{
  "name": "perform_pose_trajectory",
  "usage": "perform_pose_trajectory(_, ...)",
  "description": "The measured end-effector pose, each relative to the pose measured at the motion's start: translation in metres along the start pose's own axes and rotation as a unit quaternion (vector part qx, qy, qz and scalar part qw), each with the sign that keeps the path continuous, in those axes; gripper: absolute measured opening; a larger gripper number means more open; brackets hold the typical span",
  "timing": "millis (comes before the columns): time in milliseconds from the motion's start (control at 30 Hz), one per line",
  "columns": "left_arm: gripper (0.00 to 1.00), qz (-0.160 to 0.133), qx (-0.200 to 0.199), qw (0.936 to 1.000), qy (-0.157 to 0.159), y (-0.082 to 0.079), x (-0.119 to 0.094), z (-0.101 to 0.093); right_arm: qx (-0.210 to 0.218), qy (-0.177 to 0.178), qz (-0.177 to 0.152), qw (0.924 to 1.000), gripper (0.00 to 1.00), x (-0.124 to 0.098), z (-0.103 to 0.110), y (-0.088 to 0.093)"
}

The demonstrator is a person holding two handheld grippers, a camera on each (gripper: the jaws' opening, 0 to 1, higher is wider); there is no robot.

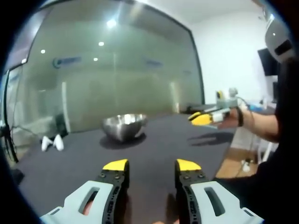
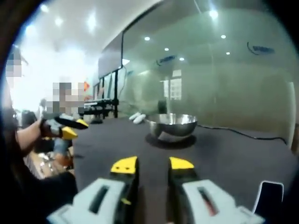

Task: Pick up the QQ candy scattered on the table and place it into the stainless steel bowl on the table

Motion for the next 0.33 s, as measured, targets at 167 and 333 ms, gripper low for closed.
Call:
perform_pose_trajectory(167, 0.4, -0.013, -0.008, 0.9999, -0.002, -0.009, -0.001, -0.002, 0.005, -0.001, 0.003, 1.0, 0.25, 0.0, 0.001, 0.005)
perform_pose_trajectory(333, 0.4, -0.01, -0.002, 0.9999, 0.001, -0.009, -0.002, -0.004, 0.008, -0.001, 0.002, 1.0, 0.25, -0.002, 0.003, 0.004)
Point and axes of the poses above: the point that each gripper's makers call its tool centre point, and the gripper's own axes: x roughly forward along the fingers, z roughly to its left, y roughly out of its underside, the point moved 2 cm from there along -x, roughly backward along the fingers, and after that the axes turned 11 degrees about -z, right-handed, at the moved point
